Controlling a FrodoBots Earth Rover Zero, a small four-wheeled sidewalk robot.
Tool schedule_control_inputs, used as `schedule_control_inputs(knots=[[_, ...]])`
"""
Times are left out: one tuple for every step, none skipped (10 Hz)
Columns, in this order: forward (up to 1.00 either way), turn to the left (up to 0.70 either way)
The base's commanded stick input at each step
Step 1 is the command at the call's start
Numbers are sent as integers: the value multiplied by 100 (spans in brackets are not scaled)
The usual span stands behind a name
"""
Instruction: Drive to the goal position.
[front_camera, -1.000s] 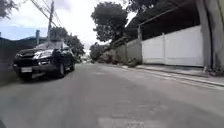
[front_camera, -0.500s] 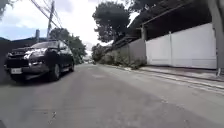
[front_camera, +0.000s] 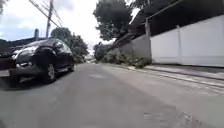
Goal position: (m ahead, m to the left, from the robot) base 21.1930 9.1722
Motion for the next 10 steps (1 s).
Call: schedule_control_inputs(knots=[[100, 4], [100, 4], [100, 2], [100, -31], [100, -19], [100, 1], [100, 4], [100, 4], [100, 4], [100, 4]])
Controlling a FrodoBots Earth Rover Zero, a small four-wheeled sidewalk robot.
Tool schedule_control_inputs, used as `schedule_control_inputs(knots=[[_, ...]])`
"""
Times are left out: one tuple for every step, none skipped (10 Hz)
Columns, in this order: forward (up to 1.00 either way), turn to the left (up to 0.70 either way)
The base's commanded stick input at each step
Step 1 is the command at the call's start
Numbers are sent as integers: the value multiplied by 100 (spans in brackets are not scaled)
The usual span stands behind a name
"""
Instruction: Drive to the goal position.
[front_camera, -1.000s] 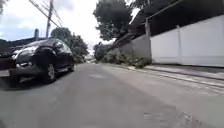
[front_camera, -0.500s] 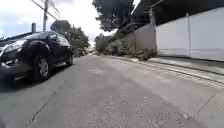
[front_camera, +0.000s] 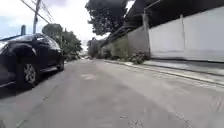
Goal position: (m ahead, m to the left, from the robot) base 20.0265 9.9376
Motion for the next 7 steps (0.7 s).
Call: schedule_control_inputs(knots=[[100, 4], [100, 4], [100, 4], [100, 4], [100, 4], [100, 4], [100, 4]])
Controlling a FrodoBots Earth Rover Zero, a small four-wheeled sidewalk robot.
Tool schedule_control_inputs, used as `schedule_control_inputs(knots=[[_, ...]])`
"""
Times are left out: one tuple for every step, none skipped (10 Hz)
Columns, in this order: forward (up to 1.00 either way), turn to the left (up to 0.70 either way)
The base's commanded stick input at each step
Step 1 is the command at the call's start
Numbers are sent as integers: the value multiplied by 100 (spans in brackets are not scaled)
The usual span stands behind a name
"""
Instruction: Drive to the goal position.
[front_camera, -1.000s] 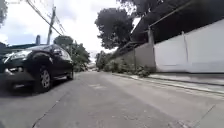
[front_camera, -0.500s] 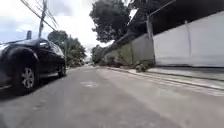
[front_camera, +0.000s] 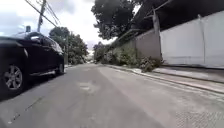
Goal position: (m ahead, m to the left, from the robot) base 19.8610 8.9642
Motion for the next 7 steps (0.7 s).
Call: schedule_control_inputs(knots=[[100, 4], [100, 4], [100, 4], [100, 4], [100, 5], [100, 25], [100, 39]])
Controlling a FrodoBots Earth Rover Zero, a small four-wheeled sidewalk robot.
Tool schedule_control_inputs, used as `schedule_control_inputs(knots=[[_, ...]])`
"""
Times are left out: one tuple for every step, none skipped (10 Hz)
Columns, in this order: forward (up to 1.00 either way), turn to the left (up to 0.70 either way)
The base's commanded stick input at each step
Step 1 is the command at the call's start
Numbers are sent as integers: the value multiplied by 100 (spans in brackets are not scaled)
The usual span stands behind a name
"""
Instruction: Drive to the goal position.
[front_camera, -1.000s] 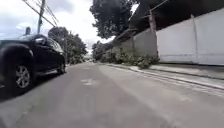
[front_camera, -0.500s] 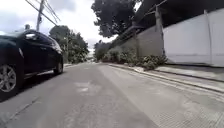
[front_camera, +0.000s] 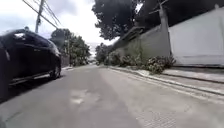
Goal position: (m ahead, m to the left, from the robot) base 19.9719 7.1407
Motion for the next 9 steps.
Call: schedule_control_inputs(knots=[[100, 41], [100, 44], [100, 6], [100, 4], [100, 4], [100, 4], [100, 4], [100, 4], [100, 4]])
